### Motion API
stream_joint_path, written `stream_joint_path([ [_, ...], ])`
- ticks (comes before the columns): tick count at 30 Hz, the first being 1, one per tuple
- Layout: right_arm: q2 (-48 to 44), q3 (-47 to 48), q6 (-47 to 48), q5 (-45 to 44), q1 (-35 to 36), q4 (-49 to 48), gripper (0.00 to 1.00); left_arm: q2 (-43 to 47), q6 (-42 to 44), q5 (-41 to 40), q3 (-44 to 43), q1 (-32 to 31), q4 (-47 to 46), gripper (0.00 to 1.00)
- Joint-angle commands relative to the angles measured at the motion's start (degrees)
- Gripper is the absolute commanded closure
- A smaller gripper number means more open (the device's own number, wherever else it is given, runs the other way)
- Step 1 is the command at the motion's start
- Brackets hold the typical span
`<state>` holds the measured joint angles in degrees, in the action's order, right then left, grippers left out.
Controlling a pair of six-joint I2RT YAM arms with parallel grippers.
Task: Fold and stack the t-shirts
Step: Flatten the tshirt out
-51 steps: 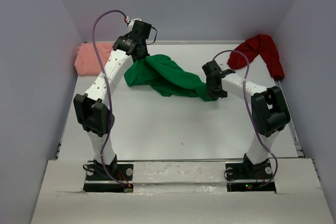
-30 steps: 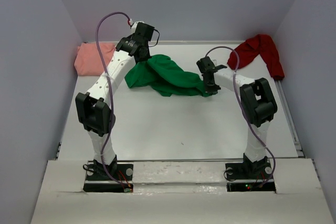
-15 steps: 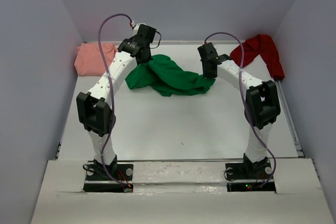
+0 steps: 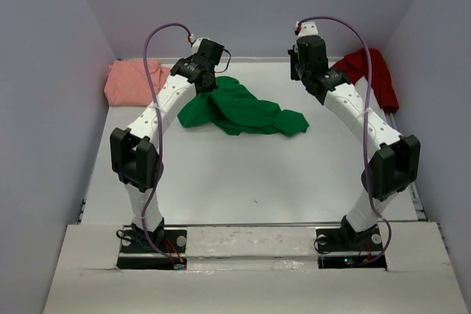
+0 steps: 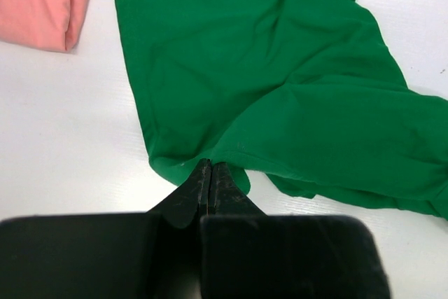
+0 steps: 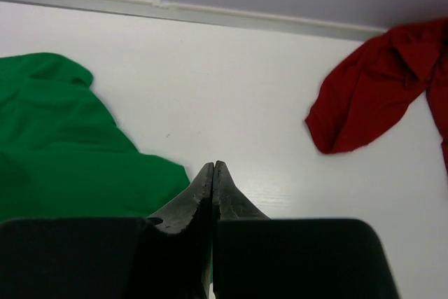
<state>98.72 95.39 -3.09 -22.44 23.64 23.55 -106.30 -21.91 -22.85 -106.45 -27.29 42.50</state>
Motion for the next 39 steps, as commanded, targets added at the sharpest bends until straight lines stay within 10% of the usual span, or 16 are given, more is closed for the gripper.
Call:
stream_joint_path([
  [1, 0.3, 1.8, 7.0, 3.5, -0.1, -11.1, 1.0, 1.4, -0.1, -1.8, 0.1, -0.3, -1.5, 1.0],
  [7, 16.8, 27.6, 5.5, 1.1, -1.9, 11.6, 0.91, 1.4, 0.1, -1.4, -0.1, -0.8, -1.5, 1.0],
  [13, 3.1, -4.6, -2.0, 9.0, -1.9, -4.4, 0.4, 2.0, 0.2, -1.7, 0.5, -1.1, -2.1, 1.0],
  [24, -9.3, -43.5, -11.1, 16.5, -1.9, -33.3, 0.46, 2.9, -3.1, -1.9, 7.0, -3.5, -5.7, 1.0],
  [39, -4.0, -47.3, -12.6, 17.3, -0.8, -37.9, 0.45, 1.5, -4.0, -3.3, 7.2, -7.0, -5.5, 1.0],
])
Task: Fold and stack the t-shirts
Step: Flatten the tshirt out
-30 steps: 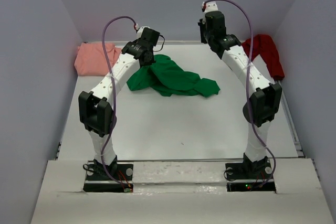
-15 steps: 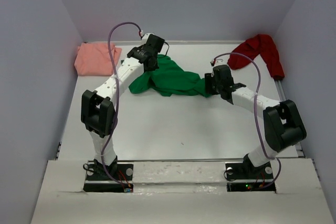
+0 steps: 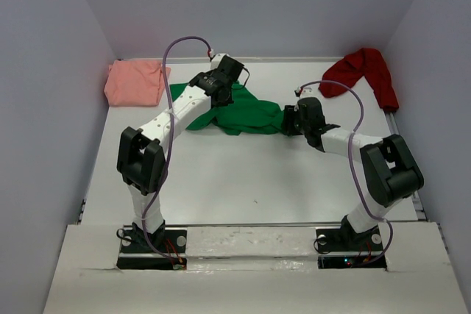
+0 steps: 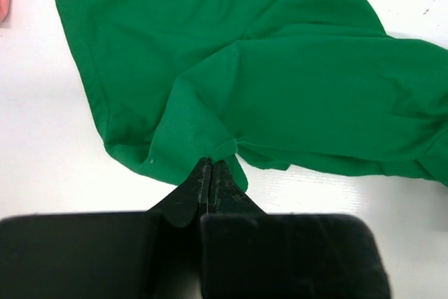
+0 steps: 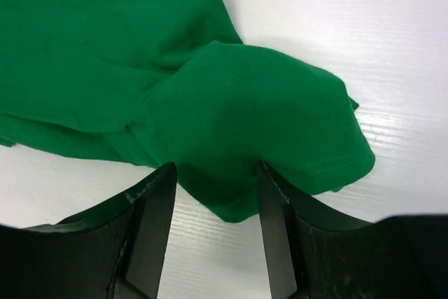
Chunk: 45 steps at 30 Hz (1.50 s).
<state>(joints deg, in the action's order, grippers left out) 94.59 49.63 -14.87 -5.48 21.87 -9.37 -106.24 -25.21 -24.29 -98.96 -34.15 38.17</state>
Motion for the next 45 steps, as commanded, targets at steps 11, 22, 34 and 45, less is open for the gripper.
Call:
stream_joint_path([
  [11, -2.7, -5.0, -1.9, -4.5, 5.0, -3.0, 0.3, 1.3, -0.3, -1.6, 0.4, -0.4, -1.7, 1.0],
  [22, 0.2, -2.5, -3.9, -10.2, 5.6, -1.4, 0.69, 1.6, 0.0, -1.2, 1.3, -0.5, -2.6, 1.0],
  [34, 3.1, 0.6, -3.1, -13.2, 5.6, -0.3, 0.47, 1.6, 0.3, -0.8, 1.7, -0.6, -3.1, 1.0],
  [45, 3.4, 1.7, -3.5, -14.2, 5.6, -0.4, 1.0, 1.4, 0.6, -1.1, 1.7, -0.5, -3.2, 1.0],
])
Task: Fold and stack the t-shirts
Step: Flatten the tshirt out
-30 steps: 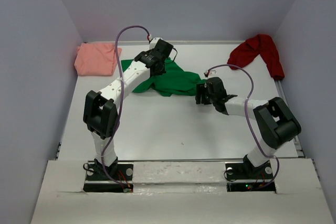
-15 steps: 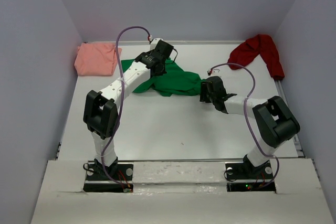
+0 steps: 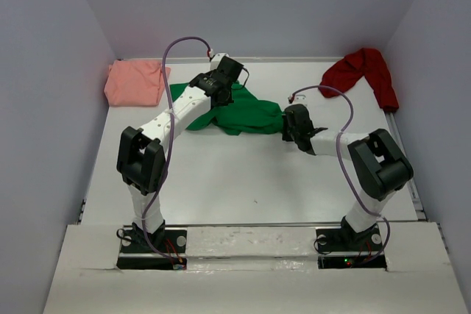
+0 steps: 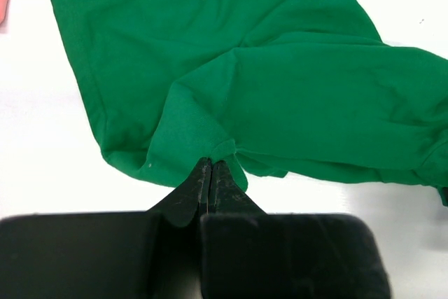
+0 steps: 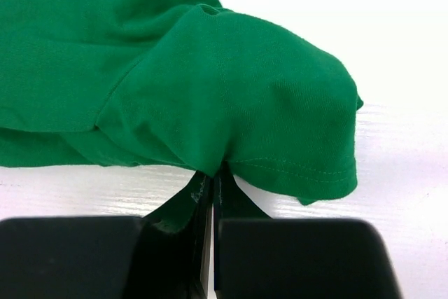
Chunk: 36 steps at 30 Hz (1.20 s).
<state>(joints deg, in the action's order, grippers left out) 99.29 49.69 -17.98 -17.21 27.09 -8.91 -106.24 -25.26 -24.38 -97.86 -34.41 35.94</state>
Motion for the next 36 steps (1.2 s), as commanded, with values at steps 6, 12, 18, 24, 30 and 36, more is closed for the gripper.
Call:
stream_joint_path([
  [6, -12.4, 1.9, 2.6, -10.5, 3.4, 5.0, 1.0, 3.3, -0.9, -4.6, 0.9, -1.6, 0.1, 1.0],
  [12, -24.1, 19.5, 10.1, -19.7, 3.4, 21.0, 1.0, 11.3, -1.2, -7.5, -6.0, -5.4, 6.5, 1.0],
  [18, -24.1, 45.9, 23.8, -26.8, 3.4, 30.5, 1.0, 21.3, 2.7, -9.5, -17.4, -6.8, 13.7, 1.0],
  [24, -22.4, 63.2, 33.8, -30.8, 2.9, 36.6, 1.0, 35.2, 11.3, -10.0, -21.9, -6.8, 13.6, 1.0],
  [30, -26.0, 75.3, 32.0, -31.7, 2.9, 45.0, 1.0, 45.7, 12.3, -10.8, -23.8, -6.8, 15.9, 1.0],
  [36, -31.2, 77.8, 31.3, -32.5, 2.9, 47.5, 1.0, 47.7, 9.4, -10.4, -25.5, -6.8, 16.5, 1.0],
])
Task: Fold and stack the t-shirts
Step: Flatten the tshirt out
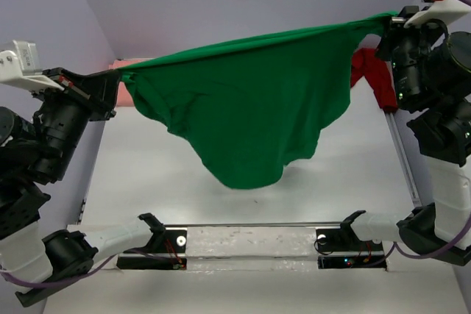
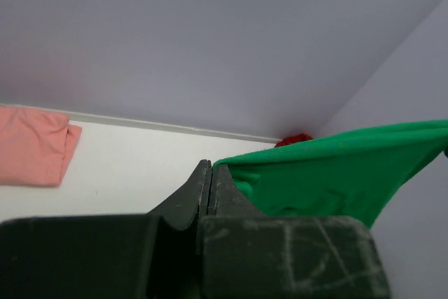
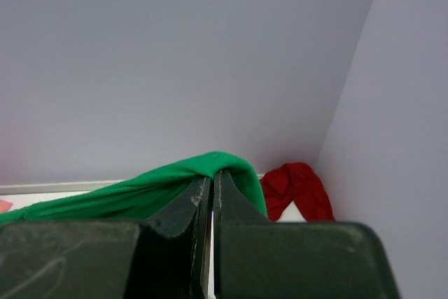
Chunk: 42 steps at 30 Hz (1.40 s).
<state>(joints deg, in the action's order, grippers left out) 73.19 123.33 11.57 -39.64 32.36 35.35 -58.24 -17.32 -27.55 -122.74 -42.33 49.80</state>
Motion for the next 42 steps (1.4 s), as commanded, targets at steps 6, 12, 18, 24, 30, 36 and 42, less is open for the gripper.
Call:
stream_joint_path([
  [6, -10.0, 1.7, -1.1, -6.1, -2.4, 7.0, 1.0, -0.6, -0.4, -0.2, 5.5, 1.1, 0.5, 1.0],
  [12, -11.1, 3.9, -4.0, -4.5, -2.4, 12.6, 1.0, 0.0, -3.3, 1.5, 7.6, 1.1, 0.8, 1.0],
  [18, -7.2, 6.6, -7.4, -3.2, -2.4, 18.4, 1.0, -3.4, -4.0, -5.0, 4.9, 1.1, 5.5, 1.0],
  [24, -0.6, 3.3, -5.9, -1.3, -2.4, 15.5, 1.0, -12.3, -4.3, -13.1, 6.0, 1.7, 6.0, 1.0],
  [30, 15.8, 5.1, -3.7, 6.4, -5.0, 9.9, 1.0, -20.8, -1.4, 1.6, 15.8, 17.6, -5.9, 1.0],
  [36, 31.6, 14.1, -3.1, 14.7, -14.0, 9.8, 1.0, -35.2, -0.2, 5.6, 14.9, 23.8, -10.2, 1.0],
  [42, 44.3, 15.6, 0.4, 20.4, -18.8, 4.4, 1.0, -51.3, 0.4, 4.3, 7.8, 28.2, -11.6, 1.0],
])
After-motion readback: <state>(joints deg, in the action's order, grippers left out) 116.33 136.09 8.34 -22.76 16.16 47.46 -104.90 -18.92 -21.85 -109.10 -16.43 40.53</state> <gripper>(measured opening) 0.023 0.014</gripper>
